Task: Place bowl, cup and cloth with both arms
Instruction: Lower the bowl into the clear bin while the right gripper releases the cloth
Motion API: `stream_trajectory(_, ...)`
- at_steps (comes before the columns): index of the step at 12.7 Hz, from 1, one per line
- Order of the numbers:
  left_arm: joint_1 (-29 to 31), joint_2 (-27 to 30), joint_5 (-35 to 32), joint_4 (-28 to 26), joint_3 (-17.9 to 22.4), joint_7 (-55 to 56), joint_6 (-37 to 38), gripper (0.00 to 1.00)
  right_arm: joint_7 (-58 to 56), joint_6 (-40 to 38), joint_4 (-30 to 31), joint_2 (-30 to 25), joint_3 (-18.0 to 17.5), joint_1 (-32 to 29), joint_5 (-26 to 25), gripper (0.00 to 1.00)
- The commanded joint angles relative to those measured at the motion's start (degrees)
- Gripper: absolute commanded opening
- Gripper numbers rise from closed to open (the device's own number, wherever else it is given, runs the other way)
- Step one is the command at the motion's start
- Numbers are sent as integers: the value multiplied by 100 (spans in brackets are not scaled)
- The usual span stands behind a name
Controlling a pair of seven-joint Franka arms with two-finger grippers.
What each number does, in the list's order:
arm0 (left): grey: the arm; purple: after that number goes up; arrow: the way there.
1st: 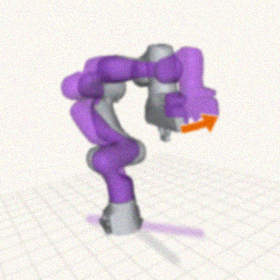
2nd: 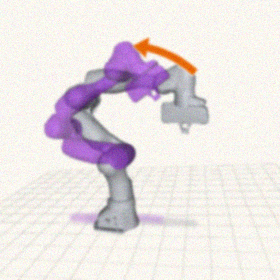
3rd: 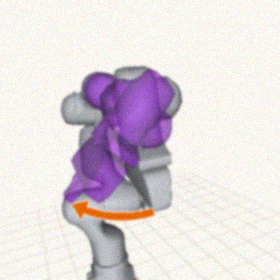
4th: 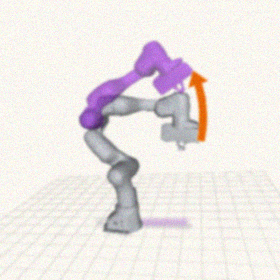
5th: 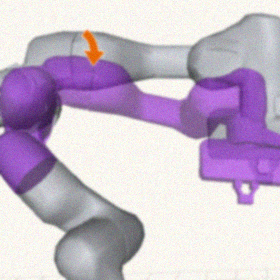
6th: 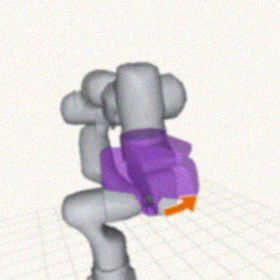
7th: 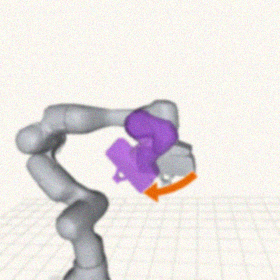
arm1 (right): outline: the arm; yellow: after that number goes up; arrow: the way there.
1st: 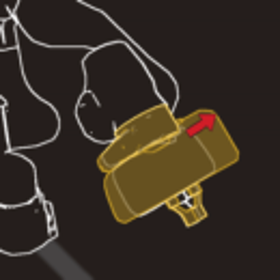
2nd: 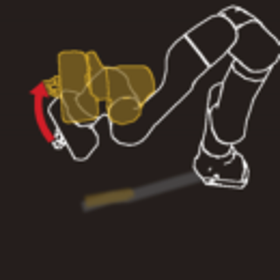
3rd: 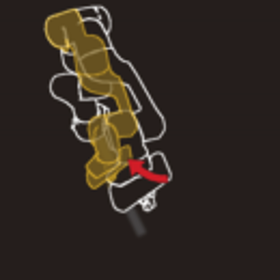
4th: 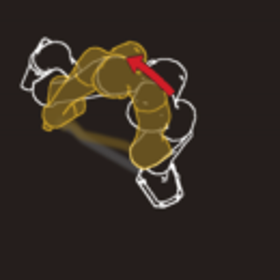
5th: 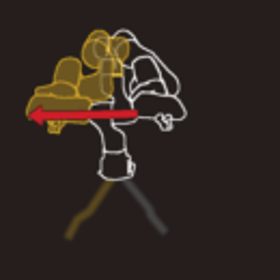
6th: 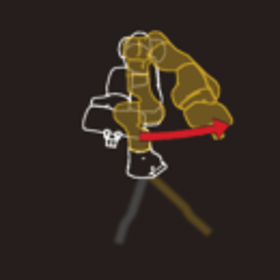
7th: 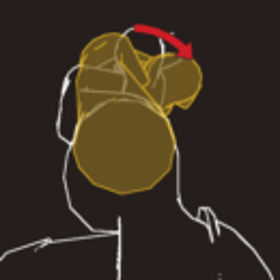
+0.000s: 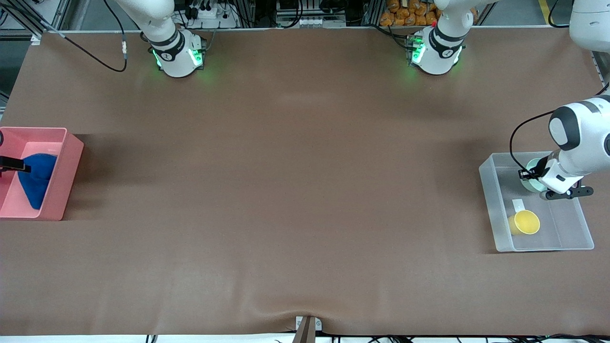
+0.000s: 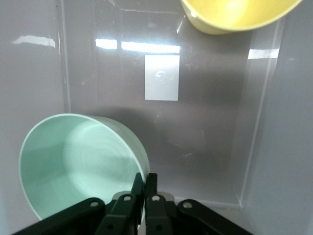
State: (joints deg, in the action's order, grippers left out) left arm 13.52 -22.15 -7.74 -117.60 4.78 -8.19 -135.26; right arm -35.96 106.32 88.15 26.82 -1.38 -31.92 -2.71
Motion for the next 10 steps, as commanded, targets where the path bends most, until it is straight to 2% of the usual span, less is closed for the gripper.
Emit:
stream_trajectory(1,54,211,-140,-106,-30,-332,-79,100,710,-356,142,-423,33,448,33,100)
stream_trajectory(4,-8,255,-140,149,-56,-298,60,100,1405,-726,142,-669,33,949,33,100)
stream_trajectory(9,-411,308,79,1307,-109,-262,1377,100,2740,-1341,159,-1336,16,1758,112,100)
stream_trajectory(10,-569,308,271,1545,-100,-254,1615,100,2865,-1481,159,-1468,-37,1811,321,100)
